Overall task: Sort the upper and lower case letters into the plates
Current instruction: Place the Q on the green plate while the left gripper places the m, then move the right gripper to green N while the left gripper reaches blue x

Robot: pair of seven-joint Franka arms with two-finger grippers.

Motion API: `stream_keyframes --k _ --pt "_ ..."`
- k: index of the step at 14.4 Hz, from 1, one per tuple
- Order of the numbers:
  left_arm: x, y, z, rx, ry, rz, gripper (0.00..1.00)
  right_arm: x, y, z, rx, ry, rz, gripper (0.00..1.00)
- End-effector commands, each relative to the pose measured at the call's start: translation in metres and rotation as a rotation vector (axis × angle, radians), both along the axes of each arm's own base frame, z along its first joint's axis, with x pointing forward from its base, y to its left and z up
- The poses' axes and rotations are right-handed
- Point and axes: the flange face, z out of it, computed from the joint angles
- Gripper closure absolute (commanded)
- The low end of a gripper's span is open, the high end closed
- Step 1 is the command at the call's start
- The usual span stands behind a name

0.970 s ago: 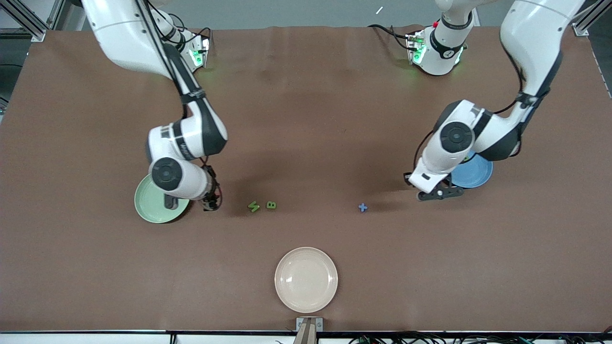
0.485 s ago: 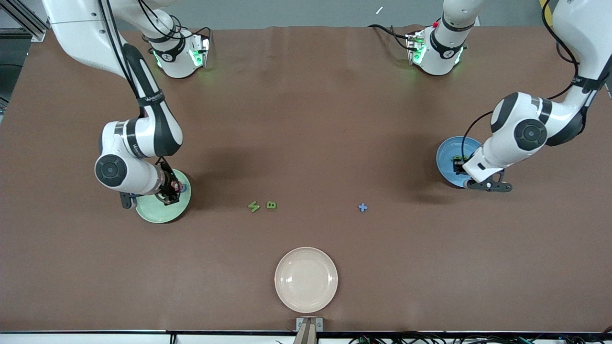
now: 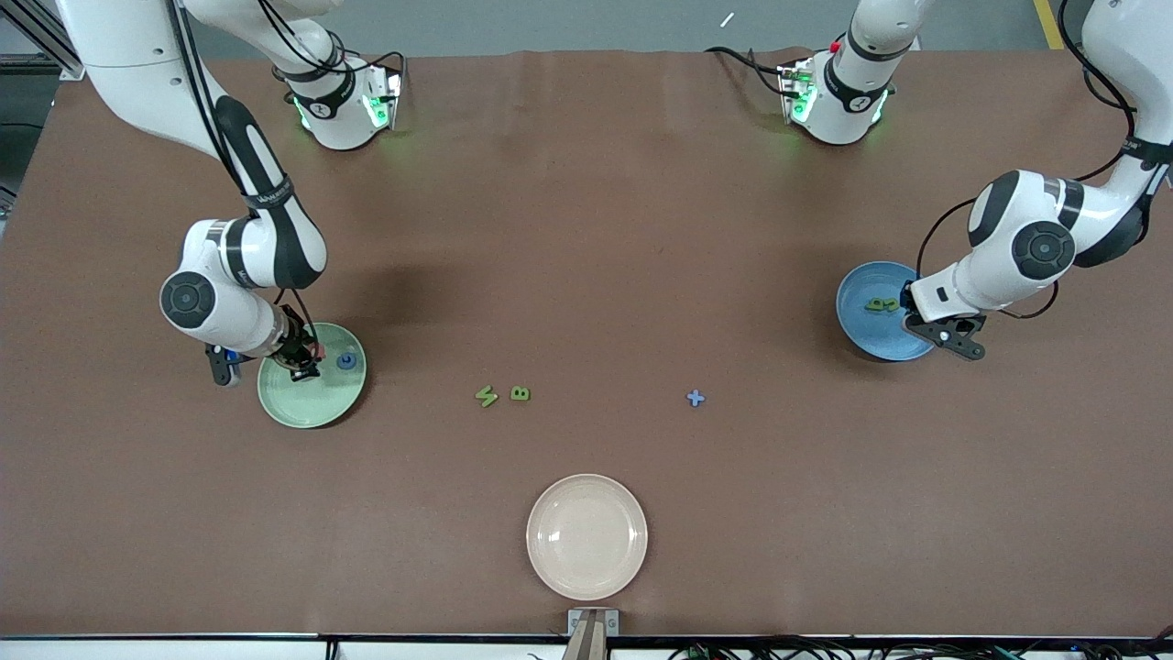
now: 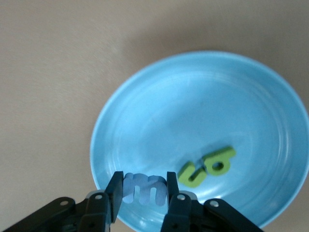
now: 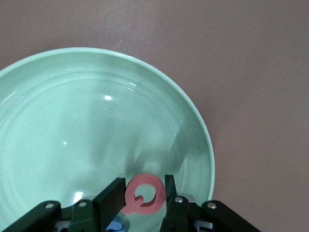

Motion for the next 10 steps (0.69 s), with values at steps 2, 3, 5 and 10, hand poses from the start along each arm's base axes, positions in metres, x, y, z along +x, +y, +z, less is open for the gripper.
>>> stream_keyframes --k 2,3,5,10 --pt "-0.013 0.008 -0.012 -0.03 0.023 -0.078 0.85 -0.01 -0.001 0.01 0.004 -0.003 0.016 0.87" --pt "-0.014 0.012 -0.014 -0.037 0.028 -0.081 0.85 -0.01 -0.004 0.01 0.005 0.0 0.011 0.61" --pt "-0.014 0.012 -0.015 -0.041 0.029 -0.085 0.84 -0.01 -0.005 0.011 0.005 0.0 0.005 0.0" --pt "-0.012 0.01 -0.019 -0.067 0.014 -0.099 0.82 0.017 0.016 0.054 0.025 0.068 -0.023 0.0"
